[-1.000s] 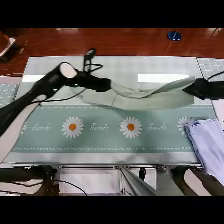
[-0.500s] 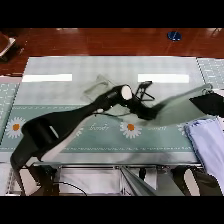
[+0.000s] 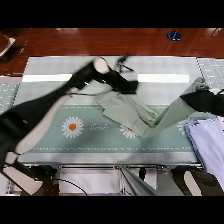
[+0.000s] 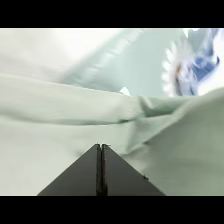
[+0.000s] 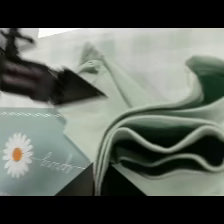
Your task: Fold the shirts.
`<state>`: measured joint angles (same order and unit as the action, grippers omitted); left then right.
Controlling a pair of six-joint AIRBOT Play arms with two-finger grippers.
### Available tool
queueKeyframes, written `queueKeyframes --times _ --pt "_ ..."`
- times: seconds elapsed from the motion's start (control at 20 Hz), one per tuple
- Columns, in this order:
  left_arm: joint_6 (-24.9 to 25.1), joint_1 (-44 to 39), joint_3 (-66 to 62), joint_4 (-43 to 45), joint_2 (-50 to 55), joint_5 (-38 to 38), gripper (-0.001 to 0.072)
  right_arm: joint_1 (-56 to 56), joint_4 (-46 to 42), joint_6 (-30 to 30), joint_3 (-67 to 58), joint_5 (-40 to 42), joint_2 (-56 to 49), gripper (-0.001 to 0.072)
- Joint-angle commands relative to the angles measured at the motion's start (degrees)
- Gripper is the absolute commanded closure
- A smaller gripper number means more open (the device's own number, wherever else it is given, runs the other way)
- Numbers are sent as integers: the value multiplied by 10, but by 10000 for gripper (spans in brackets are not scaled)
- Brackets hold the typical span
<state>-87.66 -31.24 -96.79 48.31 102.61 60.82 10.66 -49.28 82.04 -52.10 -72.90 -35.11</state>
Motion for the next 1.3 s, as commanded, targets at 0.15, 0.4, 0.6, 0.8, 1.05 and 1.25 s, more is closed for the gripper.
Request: queueKeyframes --times 0.15,0.4,0.6,0.8,1.05,1.25 --pt "14 282 197 141 -316 26 689 -231 28 9 -101 158 -232 690" --pt "29 354 443 141 -580 -17 688 -349 27 9 -271 232 -493 690" --pt "19 354 578 117 -691 -29 688 -373 30 21 -360 246 -638 689" --pt "19 354 618 117 -692 -54 688 -367 93 8 -372 206 -681 299" --pt "-17 354 618 116 -681 -85 688 -238 6 4 -370 12 -575 300" --pt "-16 354 618 110 -681 -84 688 -134 -196 34 -215 -17 -348 301"
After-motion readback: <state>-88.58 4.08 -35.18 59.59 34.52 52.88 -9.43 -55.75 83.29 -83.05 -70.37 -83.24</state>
